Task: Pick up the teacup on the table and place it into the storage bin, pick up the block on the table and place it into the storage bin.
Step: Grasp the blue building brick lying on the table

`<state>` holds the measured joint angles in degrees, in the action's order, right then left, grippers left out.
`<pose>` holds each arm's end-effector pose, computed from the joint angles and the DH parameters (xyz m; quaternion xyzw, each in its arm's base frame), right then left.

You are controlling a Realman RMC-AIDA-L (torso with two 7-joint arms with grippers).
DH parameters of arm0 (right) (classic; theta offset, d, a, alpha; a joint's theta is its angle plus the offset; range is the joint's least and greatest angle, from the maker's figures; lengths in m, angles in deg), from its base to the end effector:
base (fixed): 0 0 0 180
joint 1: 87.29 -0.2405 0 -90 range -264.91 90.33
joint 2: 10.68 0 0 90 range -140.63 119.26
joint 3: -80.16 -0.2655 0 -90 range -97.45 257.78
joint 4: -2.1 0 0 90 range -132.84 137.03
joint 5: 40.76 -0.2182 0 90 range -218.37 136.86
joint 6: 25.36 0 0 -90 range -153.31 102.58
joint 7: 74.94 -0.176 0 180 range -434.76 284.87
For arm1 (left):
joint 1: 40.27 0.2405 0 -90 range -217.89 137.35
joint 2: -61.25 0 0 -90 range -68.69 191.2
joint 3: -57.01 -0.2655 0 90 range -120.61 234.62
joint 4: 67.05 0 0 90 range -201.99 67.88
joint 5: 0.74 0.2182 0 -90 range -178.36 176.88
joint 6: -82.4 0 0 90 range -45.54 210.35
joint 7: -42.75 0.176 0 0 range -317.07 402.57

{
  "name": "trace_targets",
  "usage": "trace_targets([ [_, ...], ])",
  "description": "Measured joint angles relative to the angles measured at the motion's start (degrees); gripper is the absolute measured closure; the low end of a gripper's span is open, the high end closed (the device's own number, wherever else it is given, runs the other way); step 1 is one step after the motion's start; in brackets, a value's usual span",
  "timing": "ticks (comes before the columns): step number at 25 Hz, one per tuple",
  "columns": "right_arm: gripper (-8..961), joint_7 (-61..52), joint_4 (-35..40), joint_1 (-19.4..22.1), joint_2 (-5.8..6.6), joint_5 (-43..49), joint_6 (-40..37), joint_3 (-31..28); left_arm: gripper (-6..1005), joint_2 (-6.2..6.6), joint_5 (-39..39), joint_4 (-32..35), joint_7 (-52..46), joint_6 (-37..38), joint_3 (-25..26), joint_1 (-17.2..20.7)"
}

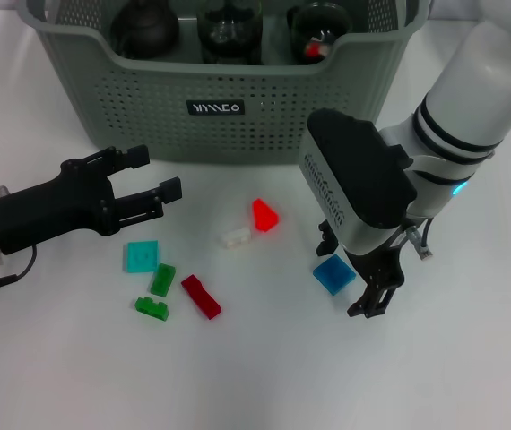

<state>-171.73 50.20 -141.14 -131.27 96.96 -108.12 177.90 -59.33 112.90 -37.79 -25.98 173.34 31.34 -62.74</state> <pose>0.1651 0.3548 -0.1362 0.9459 0.1653 0.2619 0.0967 -0.3110 0.3063 -0.0339 -0.8820 -0.2793 -0.3199 0.2046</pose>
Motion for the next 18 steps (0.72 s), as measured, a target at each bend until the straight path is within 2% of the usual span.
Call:
trace_targets([
  [18, 152, -0.03, -1.50, -0.41, 0.09, 0.55, 1.63, -0.56, 171, -0.10, 0.00, 0.00, 0.00, 0.02, 0.00, 0.41],
])
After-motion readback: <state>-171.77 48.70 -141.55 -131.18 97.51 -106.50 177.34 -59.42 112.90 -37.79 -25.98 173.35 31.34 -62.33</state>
